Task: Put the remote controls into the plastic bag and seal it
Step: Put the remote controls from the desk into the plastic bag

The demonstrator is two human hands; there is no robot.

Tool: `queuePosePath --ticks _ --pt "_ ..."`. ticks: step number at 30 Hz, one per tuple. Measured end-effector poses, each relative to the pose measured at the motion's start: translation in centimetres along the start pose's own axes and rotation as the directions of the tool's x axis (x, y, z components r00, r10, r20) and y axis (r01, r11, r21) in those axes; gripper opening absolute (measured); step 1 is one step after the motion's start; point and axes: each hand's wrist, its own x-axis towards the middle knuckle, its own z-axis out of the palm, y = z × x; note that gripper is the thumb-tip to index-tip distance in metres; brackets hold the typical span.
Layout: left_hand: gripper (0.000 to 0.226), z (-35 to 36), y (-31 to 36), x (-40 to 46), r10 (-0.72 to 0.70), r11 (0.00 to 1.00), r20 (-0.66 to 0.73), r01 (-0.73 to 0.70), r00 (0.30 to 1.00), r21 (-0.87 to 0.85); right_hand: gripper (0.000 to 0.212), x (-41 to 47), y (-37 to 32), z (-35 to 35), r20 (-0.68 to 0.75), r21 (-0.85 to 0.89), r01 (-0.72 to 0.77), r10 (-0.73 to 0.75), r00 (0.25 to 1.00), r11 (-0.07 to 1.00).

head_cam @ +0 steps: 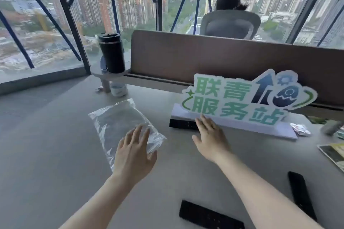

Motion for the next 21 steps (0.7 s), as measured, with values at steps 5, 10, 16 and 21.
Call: queuePosePath --ticks 5,10,16,21 --pt "0.02 2.8 -2.3 -0.1 0.034 0.993 0.0 -0.034 0.999 0.111 0.063 3.7 0.8 3.3 0.078 -0.093 -0.099 0.107 0.991 0.991" --pt "0.011 2.6 -2.5 -0.2 0.026 0.995 0.026 -0.028 0.999 0.093 0.054 3.9 1.1 5.4 0.027 -0.085 -0.162 0.165 0.986 0.983" --pt "0.01 1.4 -1.8 -1.4 0.052 0.997 0.015 -0.051 0.999 -0.052 0.021 -0.6 0.4 4.8 -0.118 -0.063 -0.104 0.096 0.988 0.993" --pt "0.015 -0.5 -1.1 -2.7 0.098 0.991 -0.009 -0.099 0.995 -0.085 0.025 -6.7 -0.4 2.3 -0.139 0.223 -0.136 0.17 0.976 0.965"
